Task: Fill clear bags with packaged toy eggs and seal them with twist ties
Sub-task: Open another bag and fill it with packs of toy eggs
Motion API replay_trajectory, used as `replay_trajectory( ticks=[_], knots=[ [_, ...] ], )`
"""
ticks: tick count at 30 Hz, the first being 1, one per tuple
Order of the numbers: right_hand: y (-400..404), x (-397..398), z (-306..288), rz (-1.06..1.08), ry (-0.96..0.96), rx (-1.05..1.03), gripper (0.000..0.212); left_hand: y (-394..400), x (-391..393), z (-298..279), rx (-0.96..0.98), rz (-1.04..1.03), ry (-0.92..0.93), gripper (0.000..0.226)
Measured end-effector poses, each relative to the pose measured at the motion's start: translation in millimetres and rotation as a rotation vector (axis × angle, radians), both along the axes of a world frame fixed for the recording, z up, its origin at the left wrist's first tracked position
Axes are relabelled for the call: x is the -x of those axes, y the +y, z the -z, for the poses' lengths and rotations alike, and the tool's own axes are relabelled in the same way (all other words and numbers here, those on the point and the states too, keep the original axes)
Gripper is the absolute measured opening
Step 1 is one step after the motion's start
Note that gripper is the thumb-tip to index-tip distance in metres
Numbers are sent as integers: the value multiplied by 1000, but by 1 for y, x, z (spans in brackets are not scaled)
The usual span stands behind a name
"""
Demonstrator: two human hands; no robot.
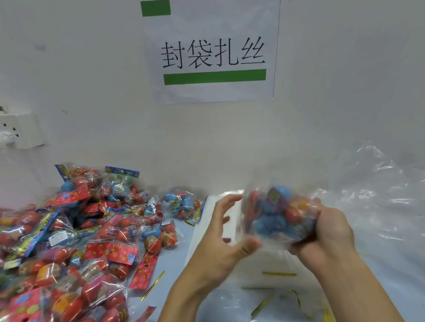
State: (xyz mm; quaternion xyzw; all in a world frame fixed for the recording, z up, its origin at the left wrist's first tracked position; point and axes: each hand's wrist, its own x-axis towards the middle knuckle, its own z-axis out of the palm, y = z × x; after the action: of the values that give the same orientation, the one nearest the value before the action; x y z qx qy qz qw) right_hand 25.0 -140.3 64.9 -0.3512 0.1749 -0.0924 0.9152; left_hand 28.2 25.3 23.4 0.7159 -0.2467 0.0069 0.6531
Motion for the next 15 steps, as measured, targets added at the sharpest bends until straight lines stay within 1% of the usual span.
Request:
replay_trajectory(
  ticks=[1,2,3,4,5,6,7,8,9,10,11,12,13,14,15],
  knots=[
    [7,-1,1,-11,3,11,35,-6,2,-1,41,0,-35,101],
    [15,-1,2,-24,-2,22,37,-11,3,0,87,-15,-65,96],
    [23,0,1,-30,3,52,37,-14,3,-1,126,-80,-82,86],
    [31,1,-1,-31,17,137,35,-15,0,-1,162,-170,-91,74],
    [37,3,-1,-37,14,278,32,-12,-1,-3,199,-243,-71,65],
    [42,6,-1,-46,-8,457,32,-8,-1,-6,256,-272,6,60],
    [46,9,-2,-67,-39,666,33,-2,-2,-8,302,-257,144,59],
    [48,12,-3,-99,-120,884,32,3,-4,-11,332,-194,326,60],
    [51,17,-4,-159,-256,1032,30,10,-2,-13,332,-69,509,63],
    [52,21,-6,-240,-364,1110,31,13,-2,-15,310,60,646,65],
    [51,24,-8,-298,-437,1155,34,15,-1,-13,310,166,720,65],
    [48,23,-8,-337,-478,1179,38,17,-3,-9,311,222,748,65],
    [45,24,-9,-343,-493,1189,41,17,-4,-7,291,212,748,65],
    [44,24,-11,-305,-482,1189,39,16,-7,-5,262,178,742,68],
    [40,22,-11,-218,-435,1177,41,15,-10,-2,249,188,744,71]
  ],
)
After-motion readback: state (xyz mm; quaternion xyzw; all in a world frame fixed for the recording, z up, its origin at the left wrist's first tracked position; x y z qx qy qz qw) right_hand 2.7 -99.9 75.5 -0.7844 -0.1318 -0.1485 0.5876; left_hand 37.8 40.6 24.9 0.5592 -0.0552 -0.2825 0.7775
